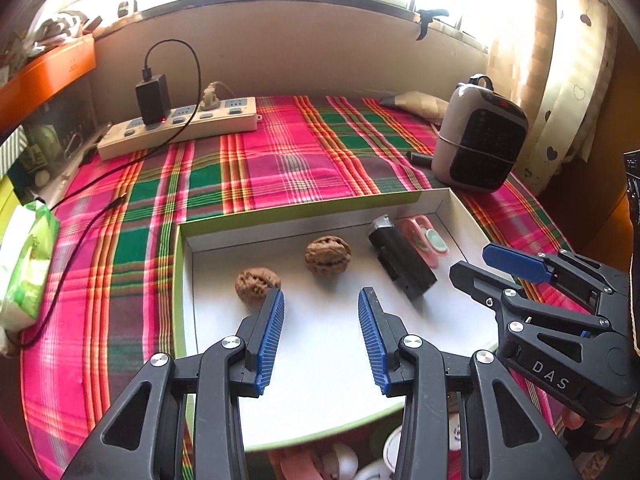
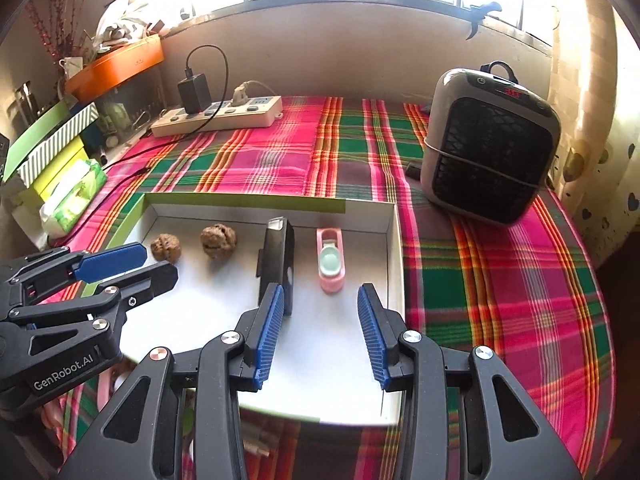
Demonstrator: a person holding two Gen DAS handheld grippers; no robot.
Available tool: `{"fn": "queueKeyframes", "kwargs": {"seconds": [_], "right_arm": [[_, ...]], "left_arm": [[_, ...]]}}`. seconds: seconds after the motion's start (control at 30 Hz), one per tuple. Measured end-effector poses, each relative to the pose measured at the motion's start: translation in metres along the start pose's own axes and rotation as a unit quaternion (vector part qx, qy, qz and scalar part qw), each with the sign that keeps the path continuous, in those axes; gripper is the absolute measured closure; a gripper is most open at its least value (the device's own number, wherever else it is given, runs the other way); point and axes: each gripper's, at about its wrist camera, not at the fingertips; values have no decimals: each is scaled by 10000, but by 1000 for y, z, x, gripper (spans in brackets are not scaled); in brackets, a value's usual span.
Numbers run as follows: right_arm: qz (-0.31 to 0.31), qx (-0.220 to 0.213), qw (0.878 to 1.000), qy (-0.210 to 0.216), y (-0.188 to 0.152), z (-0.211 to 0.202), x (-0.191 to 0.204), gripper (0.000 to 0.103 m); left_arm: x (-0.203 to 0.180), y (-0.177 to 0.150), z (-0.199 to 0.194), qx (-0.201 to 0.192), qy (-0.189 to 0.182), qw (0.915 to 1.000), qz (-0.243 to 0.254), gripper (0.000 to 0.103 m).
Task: Organize objects
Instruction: 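Open the left gripper to drop the walnut while the right releases the pink case, then withdraw both grippers from the tray toward the loose white items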
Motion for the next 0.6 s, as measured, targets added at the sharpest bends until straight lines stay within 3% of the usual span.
{"fn": "queueKeyframes", "kwargs": {"seconds": [0.6], "right_arm": [[26,-252,9996,131,-42,-34,19,63]], "left_arm": [[20,-45,-39,-189,100,9993,-306,66]]}}
Point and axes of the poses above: each gripper's, at about its wrist camera, not at the fingertips, and z roughly the way its jaws point, x to its left, y to its top, and after that the axes turned 14 degrees about y, right-handed
